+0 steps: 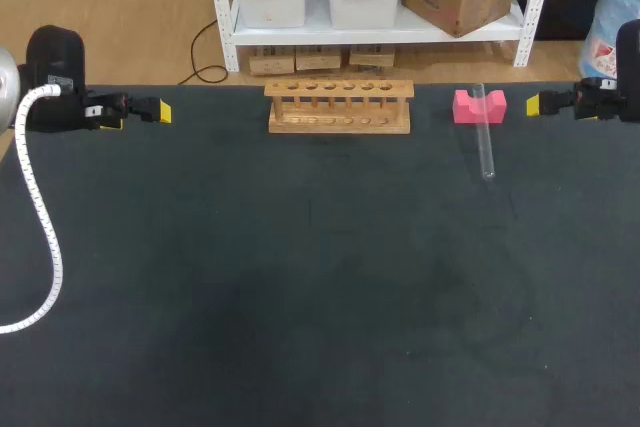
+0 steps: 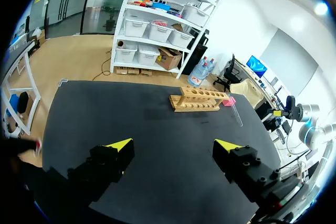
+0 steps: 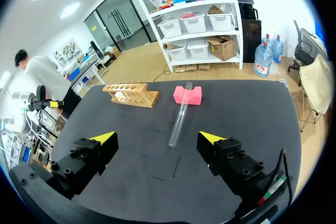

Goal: Grasp the test tube, adjust it, and insert it.

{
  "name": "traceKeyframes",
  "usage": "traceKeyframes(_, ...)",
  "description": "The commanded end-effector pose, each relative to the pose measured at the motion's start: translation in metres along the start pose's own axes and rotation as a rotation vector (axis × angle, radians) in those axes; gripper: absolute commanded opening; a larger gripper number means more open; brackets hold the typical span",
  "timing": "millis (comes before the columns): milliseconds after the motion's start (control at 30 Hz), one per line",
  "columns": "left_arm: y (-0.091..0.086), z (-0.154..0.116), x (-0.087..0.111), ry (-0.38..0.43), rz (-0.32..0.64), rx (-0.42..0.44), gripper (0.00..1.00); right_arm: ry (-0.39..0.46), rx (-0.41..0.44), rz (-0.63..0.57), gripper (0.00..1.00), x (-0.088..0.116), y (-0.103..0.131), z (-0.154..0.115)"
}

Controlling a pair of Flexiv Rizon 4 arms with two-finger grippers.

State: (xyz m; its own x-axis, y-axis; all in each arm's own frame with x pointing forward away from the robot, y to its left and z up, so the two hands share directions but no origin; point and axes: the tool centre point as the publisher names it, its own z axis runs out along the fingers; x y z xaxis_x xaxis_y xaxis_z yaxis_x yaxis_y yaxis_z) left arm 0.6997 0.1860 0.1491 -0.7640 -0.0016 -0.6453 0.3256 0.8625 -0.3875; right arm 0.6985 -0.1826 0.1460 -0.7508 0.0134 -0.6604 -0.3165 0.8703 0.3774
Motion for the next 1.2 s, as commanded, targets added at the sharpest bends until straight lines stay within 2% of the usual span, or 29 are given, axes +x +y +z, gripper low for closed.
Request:
traceKeyframes(33,-0.002,0.000,-0.001,0.005,-0.001,-0.008,1.00,0.001,0.005,0.000,1.00,0.000,0.001,-0.001)
traceKeyframes(400,-0.001,0.001,-0.003,0.006,0.017,0.006,1.00,0.001,0.005,0.000,1.00,0.000,0.001,-0.001)
traceKeyframes(567,0.002,0.004,-0.015,0.010,0.180,0.146,1.00,0.001,0.005,0.000,1.00,0.000,0.001,-0.001)
traceKeyframes(633,0.005,0.006,-0.020,0.032,0.278,0.154,1.00,0.001,0.005,0.000,1.00,0.000,0.001,-0.001)
traceKeyframes(700,0.012,0.005,-0.026,0.029,0.356,0.209,1.00,0.001,0.005,0.000,1.00,0.000,0.001,-0.001)
traceKeyframes(767,0.019,0.005,-0.032,0.026,0.428,0.209,1.00,0.001,0.005,0.000,1.00,0.000,0.001,-0.001)
traceKeyframes(833,0.026,0.005,-0.037,0.024,0.501,0.247,1.00,0.001,0.005,0.000,1.00,0.000,0.001,-0.001)
traceKeyframes(1000,0.031,0.016,-0.050,0.032,0.690,0.325,1.00,0.001,0.005,0.000,1.00,0.000,0.001,-0.001)
traceKeyframes(1200,0.033,0.043,-0.071,0.036,0.802,0.448,1.00,0.001,0.005,0.000,1.00,0.000,0.001,-0.001)
